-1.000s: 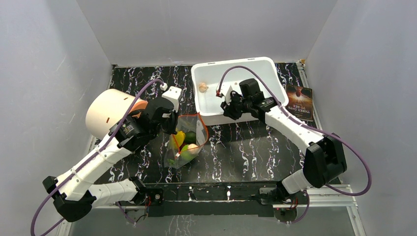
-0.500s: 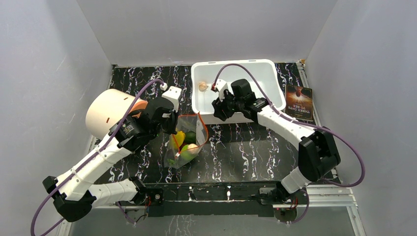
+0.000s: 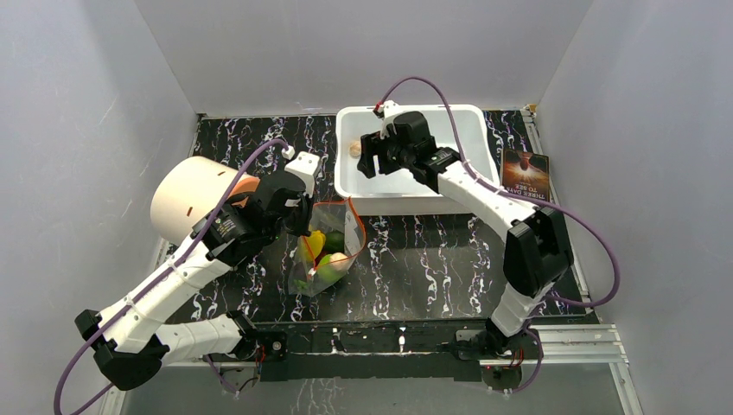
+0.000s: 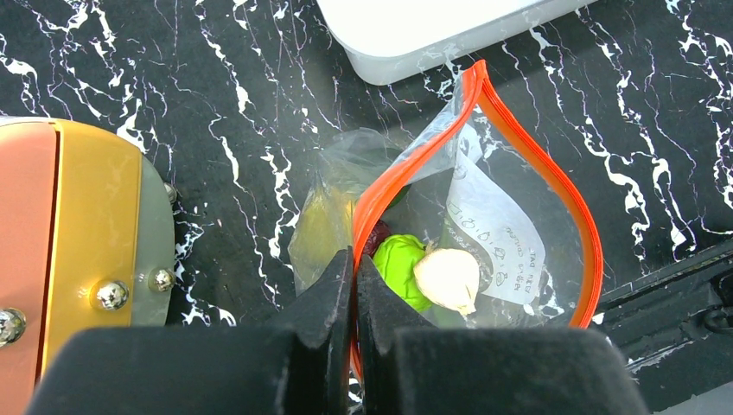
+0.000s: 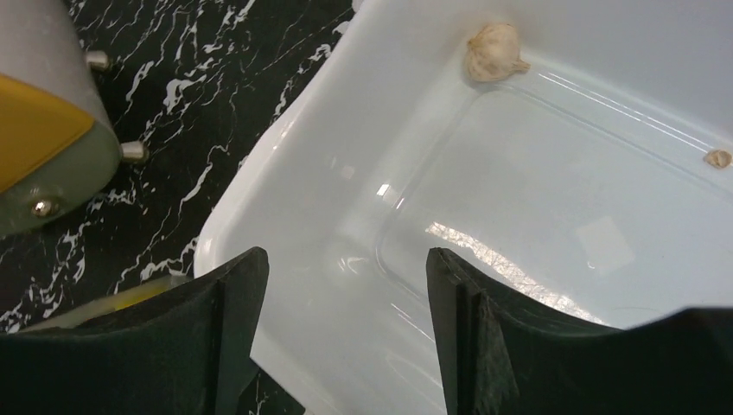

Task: Place the food in the zip-top bag and seal the zipper
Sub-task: Pick up the fake vegetable from the bin.

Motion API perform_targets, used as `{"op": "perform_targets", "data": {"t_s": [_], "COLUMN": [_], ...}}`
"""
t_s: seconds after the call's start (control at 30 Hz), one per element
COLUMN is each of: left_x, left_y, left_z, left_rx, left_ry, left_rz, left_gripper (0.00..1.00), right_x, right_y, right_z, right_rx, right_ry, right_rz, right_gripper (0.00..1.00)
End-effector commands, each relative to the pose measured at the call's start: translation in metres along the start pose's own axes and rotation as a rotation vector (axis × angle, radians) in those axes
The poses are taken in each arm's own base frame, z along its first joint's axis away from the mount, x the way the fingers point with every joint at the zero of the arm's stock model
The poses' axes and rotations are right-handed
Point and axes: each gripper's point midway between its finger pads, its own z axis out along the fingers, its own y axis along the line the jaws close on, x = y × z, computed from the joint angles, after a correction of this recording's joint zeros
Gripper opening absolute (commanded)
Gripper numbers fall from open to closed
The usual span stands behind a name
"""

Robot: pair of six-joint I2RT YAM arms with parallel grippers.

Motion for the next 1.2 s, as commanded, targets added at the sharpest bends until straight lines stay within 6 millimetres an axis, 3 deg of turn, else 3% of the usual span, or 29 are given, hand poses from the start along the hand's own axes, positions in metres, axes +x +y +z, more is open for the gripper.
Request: {"op": "perform_targets", "data": {"t_s": [0.0, 0.33, 0.5, 0.77, 1.0, 1.17], "left_x": [-0.012, -0.015, -0.015, -0.011, -0.009, -0.009], "left_y": [0.003, 0.0, 0.0, 0.004, 0.008, 0.011], "left_z": [-0.013, -0.012, -0.012, -0.013, -0.015, -0.016], "left_rx": [0.003, 0.007, 0.006, -0.008, -0.026, -0.042], "left_ry": [-0.04, -0.04, -0.045, -0.041, -0.039, -0.039], "left_rz": [-0.018, -0.035, -0.046, -0.055, -0.054, -0.053], "left_gripper": [0.0, 0.0, 0.0, 0.0, 0.0, 0.0], "right_x": [-0.038, -0.035, -0.031, -0.026, -0.029, -0.021], "right_y": [-0.022, -0.067, -0.078, -0.089, -0.111, -0.118], "right_z": [0.022, 0.091, 0.119, 0.148, 0.165, 0.181], "right_rx": [0.146, 0.344, 0.366, 0.397, 0.436, 0.44], "right_ry": [-0.134, -0.108, -0.119, -0.141, -0.181, -0.173], "right_rz": [0.205, 0.326, 0.348, 0.4, 0.435, 0.438], "right_gripper": [0.68, 0.69, 0.68, 0.66, 0.65, 0.64]}}
